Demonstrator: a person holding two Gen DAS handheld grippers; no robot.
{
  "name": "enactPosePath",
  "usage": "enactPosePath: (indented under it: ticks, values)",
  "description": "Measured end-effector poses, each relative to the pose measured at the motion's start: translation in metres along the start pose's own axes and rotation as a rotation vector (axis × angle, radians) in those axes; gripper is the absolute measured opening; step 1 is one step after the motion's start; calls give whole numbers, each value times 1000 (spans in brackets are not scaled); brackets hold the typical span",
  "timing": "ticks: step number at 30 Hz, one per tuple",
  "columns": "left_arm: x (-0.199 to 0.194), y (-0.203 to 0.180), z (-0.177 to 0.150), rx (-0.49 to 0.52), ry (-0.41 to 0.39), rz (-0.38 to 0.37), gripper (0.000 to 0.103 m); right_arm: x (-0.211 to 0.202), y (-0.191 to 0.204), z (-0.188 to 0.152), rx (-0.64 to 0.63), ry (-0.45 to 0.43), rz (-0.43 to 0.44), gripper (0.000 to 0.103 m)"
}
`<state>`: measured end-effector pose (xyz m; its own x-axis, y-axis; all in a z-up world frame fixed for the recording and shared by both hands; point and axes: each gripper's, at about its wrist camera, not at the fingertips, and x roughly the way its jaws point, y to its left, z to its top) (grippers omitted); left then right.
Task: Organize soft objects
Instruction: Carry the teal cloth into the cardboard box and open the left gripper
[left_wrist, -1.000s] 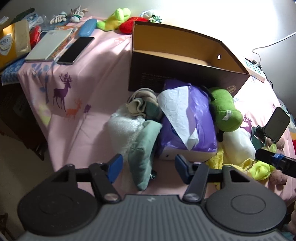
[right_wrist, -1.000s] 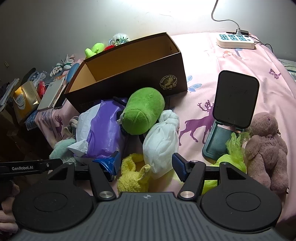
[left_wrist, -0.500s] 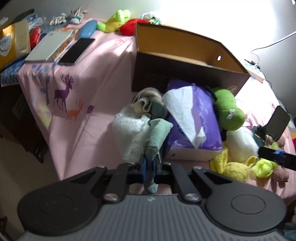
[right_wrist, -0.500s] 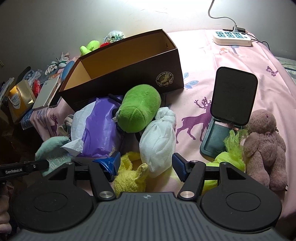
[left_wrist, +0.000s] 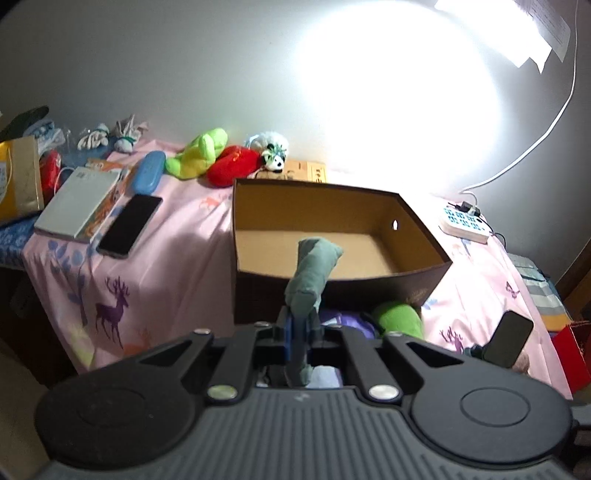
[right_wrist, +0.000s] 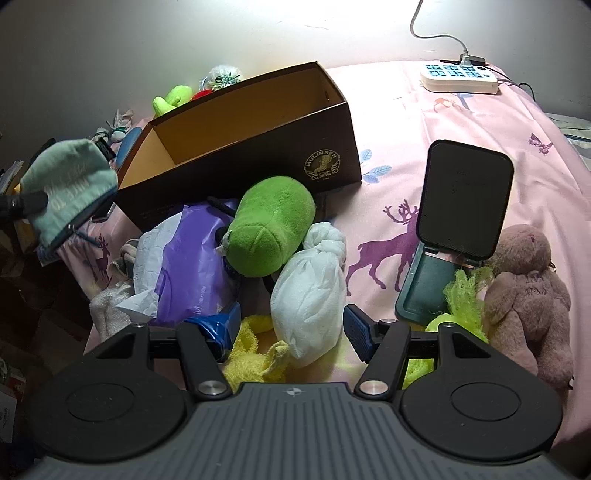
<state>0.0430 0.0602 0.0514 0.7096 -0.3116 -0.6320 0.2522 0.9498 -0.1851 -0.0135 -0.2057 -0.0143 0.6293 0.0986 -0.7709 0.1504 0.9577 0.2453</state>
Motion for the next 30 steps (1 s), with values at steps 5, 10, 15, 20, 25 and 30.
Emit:
enactPosePath:
  ticks: [5, 10, 15, 20, 25, 30]
  values:
    - [45, 1, 43, -15, -43, 22, 2, -5, -18, 3, 54, -23, -40, 46]
    - [109, 2, 71, -32, -21, 68, 2, -10, -35, 4, 104, -37, -82, 46]
    - [171, 0, 77, -11, 33, 140, 2, -12, -50, 7, 156, -39, -117, 46]
    - [212, 5, 76, 9, 86, 204, 2, -11, -61, 10, 177, -40, -146, 46]
    - [233, 9, 73, 16, 120, 247, 4, -7, -65, 15, 185, -30, -157, 46]
    - [239, 11, 69, 30, 124, 288, 34, 0, -63, 19, 173, -17, -136, 46]
